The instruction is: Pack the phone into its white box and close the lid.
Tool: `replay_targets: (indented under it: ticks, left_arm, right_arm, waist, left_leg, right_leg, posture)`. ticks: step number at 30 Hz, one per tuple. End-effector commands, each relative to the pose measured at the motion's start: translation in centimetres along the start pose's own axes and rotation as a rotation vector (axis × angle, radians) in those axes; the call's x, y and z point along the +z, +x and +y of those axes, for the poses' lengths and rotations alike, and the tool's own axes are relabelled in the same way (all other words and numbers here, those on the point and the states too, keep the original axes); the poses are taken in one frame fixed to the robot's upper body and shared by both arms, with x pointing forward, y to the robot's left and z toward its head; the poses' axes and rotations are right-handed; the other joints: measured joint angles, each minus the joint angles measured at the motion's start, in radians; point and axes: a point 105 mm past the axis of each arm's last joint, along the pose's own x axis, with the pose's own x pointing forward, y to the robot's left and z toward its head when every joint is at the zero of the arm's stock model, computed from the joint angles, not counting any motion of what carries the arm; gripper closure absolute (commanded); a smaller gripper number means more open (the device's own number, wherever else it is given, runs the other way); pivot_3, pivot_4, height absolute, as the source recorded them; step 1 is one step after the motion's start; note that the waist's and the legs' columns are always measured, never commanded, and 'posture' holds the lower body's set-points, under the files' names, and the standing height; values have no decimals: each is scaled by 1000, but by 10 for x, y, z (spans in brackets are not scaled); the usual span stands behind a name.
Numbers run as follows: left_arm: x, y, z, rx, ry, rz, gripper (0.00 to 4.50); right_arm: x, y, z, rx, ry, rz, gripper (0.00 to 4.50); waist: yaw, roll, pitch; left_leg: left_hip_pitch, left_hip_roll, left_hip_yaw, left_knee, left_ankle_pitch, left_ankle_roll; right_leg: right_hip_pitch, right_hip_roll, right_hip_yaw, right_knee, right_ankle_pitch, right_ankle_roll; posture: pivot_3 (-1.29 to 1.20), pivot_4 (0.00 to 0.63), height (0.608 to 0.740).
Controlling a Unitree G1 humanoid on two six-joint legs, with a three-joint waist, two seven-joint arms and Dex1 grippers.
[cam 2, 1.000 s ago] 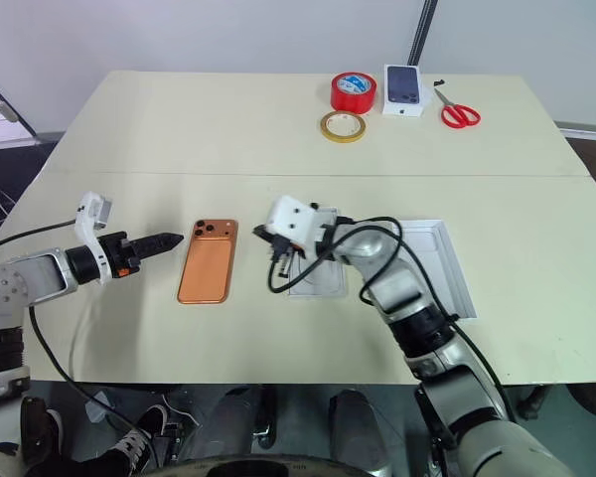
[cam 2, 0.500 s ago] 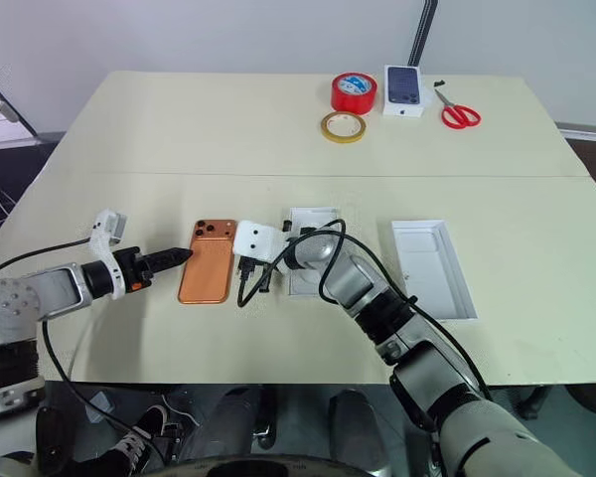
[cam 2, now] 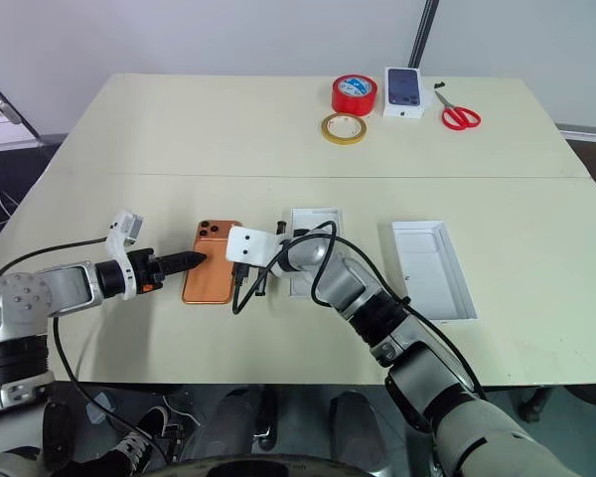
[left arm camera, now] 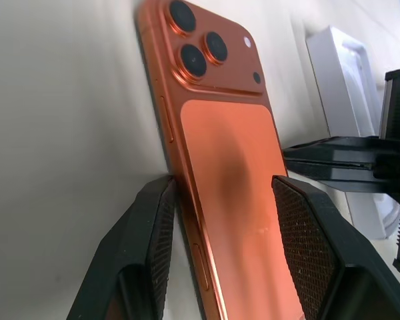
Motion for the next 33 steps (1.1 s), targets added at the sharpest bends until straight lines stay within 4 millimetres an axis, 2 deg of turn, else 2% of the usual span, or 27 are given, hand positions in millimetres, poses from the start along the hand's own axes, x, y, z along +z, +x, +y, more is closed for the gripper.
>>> replay_targets:
  ticks: [1,6,13,16,19,24,28,31,33]
  left_arm:
    - [-24,21,-4,-26,-29,110,2075]
    - [-23,32,-18,-77,-44,131,2075]
    - [-16,22,-5,-52,-92,93,2075]
    - [-17,19,-2,-47,-99,92,2941]
    - [-19,17,0,-42,-108,90,4281]
    - [-19,14,1,-59,-163,75,4281]
    - [-13,8,2,-115,-267,29,4281]
    - [0,-2,-7,-238,-341,-43,4281]
    - [1,-5,-10,-268,-358,-64,4318]
  right_arm:
    - [12,7,10,38,-20,-34,4437]
    - [11,8,10,31,-12,-34,4437]
    - [6,4,6,16,-17,-21,4437]
    - [6,5,6,17,-17,-22,4500]
    - [6,5,7,18,-21,-25,4500]
    - [5,3,3,3,-32,-26,4500]
    - [16,-5,-1,-3,-11,-107,4500]
    - [46,-38,-8,60,195,-361,4500]
    - [53,-54,-5,141,292,-445,3972]
  waist:
    - [1,1,-1]
    - [3,1,-1]
    - [-2,1,-1]
    - [-6,1,-1]
    - [-6,0,-2]
    - [-8,0,-3]
    - [-8,0,-2]
    - [-6,-1,-2]
    - [-6,-2,-1]
  left_leg:
    - [1,0,0,0,-1,-1]
    - [1,-1,0,0,-1,-1]
    - [1,-1,0,0,0,0]
    - [1,-1,0,-1,0,0]
    - [2,0,0,-4,1,-1]
    - [9,0,1,-11,2,-3]
    - [9,0,1,-12,2,-3]
    - [7,0,1,-11,2,-3]
    - [0,0,1,-10,3,-2]
  right_leg:
    - [0,0,0,0,0,0]
    - [1,-1,0,0,0,0]
    - [1,0,0,0,0,0]
    - [1,0,0,0,0,0]
    - [1,0,0,-1,0,0]
    - [3,0,1,-3,0,0]
    - [2,0,1,-3,0,0]
    - [2,0,1,-3,0,0]
    - [-1,0,0,-2,0,0]
  posture:
    - [0,150,728]
    - [0,150,728]
    - [0,150,728]
    - [0,150,728]
    - [0,150,728]
    - [0,150,728]
    - [0,150,728]
    - [0,150,728]
    - [0,150,728]
